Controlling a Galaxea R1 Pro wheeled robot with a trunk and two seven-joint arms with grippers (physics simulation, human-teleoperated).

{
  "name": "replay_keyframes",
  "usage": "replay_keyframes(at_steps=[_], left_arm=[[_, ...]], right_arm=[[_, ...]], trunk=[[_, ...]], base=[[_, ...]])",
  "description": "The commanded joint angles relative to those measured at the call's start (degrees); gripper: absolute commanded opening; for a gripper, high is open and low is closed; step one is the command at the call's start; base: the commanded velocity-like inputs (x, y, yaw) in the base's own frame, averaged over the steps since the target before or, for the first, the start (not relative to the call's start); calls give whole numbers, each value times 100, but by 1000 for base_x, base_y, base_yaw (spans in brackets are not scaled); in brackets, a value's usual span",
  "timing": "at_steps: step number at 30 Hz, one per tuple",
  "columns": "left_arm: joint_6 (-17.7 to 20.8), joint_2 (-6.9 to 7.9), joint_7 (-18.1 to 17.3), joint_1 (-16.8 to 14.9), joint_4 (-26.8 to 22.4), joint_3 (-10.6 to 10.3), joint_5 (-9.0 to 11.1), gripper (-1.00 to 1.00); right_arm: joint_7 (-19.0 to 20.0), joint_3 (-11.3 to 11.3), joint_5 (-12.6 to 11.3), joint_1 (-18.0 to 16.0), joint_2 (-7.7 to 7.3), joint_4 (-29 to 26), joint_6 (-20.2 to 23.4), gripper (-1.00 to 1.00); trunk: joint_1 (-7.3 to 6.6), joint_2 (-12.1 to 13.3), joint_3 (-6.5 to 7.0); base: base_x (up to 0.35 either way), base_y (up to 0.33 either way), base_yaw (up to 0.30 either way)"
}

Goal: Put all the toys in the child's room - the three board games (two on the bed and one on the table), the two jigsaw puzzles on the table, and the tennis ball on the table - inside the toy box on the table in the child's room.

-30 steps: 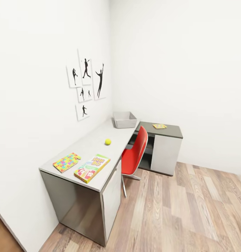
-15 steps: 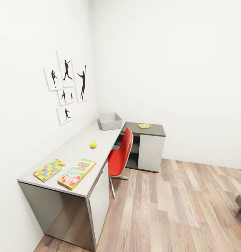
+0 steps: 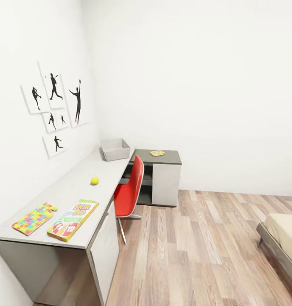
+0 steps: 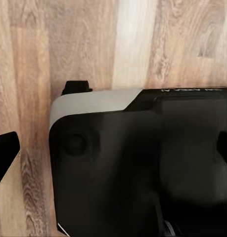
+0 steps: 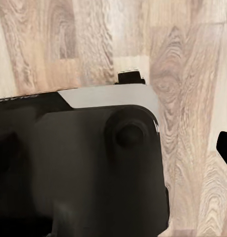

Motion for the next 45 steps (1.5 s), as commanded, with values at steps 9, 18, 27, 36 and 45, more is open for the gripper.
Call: replay_keyframes(at_steps=[9, 18, 27, 36, 45], left_arm=[[691, -95, 13, -782, -238, -7, 18, 100], [1305, -108, -26, -1609, -306, 9, 28, 100], [2356, -78, -122, -1979, -1152, 185, 150, 100], [3247, -43, -460, -2012, -2470, 511, 367, 100], [3700, -13, -550, -1928, -4077, 538, 410, 100]], right_arm=[[-22, 11, -151, -1016, -14, -6, 718, 100], [-36, -38, -439, -2046, -124, -6, 1455, 100], [-38, -64, -519, -2650, -261, -6, 2081, 100], [-31, -175, -528, -2852, -283, -732, 2971, 100], [-37, -598, -507, -2355, -215, -3303, 4522, 100]], trunk=[[-198, 358, 134], [-396, 719, 271], [-594, 1080, 407], [-791, 1441, 554], [-989, 1801, 708]], base=[[0, 0, -270], [0, 0, -249], [0, 0, -207], [0, 0, -93], [0, 0, -12]])
